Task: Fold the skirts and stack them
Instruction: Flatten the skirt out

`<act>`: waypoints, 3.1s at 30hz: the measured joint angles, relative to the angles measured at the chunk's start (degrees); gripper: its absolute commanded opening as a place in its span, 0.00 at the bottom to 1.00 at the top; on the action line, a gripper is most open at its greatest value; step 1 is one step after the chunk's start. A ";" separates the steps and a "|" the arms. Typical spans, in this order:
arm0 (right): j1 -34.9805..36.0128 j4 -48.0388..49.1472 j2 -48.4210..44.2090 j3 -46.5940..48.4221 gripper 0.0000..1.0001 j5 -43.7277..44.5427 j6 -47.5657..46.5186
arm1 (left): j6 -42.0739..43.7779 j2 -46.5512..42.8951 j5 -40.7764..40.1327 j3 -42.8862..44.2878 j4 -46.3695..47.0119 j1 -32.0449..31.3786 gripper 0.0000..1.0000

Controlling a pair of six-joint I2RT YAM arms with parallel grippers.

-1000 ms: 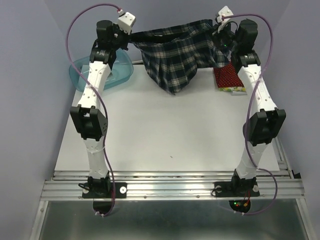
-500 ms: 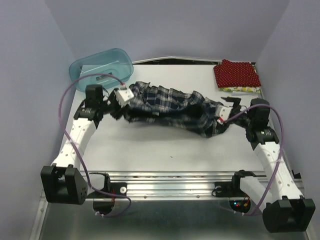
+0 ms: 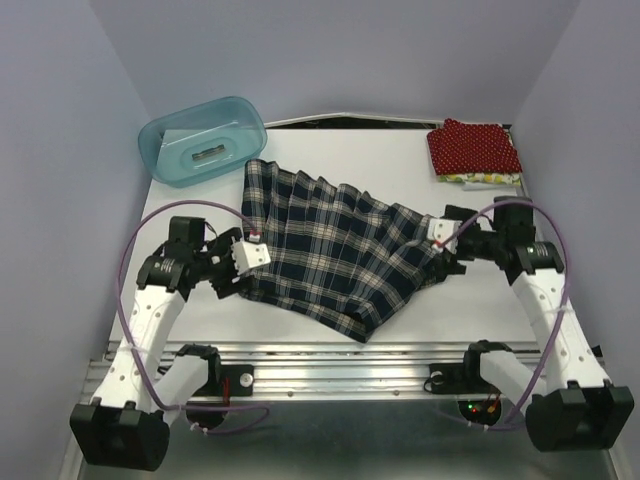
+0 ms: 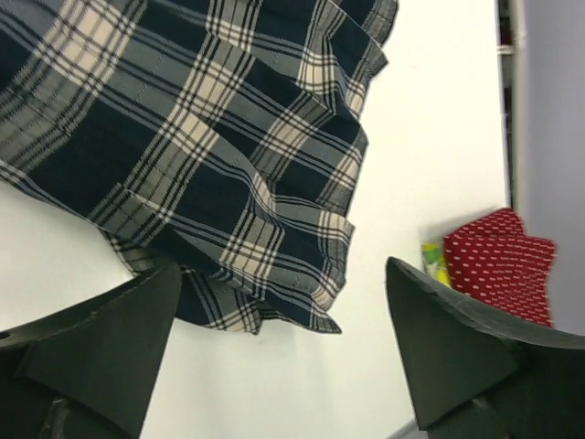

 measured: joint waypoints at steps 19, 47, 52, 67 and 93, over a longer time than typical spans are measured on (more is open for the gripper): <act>10.95 -3.26 40.35 16.76 0.59 7.80 38.34 | -6.03 24.92 -5.68 9.25 7.45 -11.43 0.68; 23.19 12.28 48.59 13.31 0.51 30.10 40.61 | -11.50 32.96 -16.00 1.97 18.67 -17.22 0.66; 20.92 16.17 54.58 22.84 0.55 33.07 39.17 | -17.14 36.61 -12.52 11.45 18.40 -13.20 0.70; 25.77 3.63 29.16 23.39 0.76 18.51 42.64 | -12.26 30.08 -12.74 14.23 12.52 -12.48 0.74; 31.32 16.24 32.11 7.48 0.55 25.42 51.91 | -9.01 29.79 -15.89 3.74 21.62 -13.44 0.65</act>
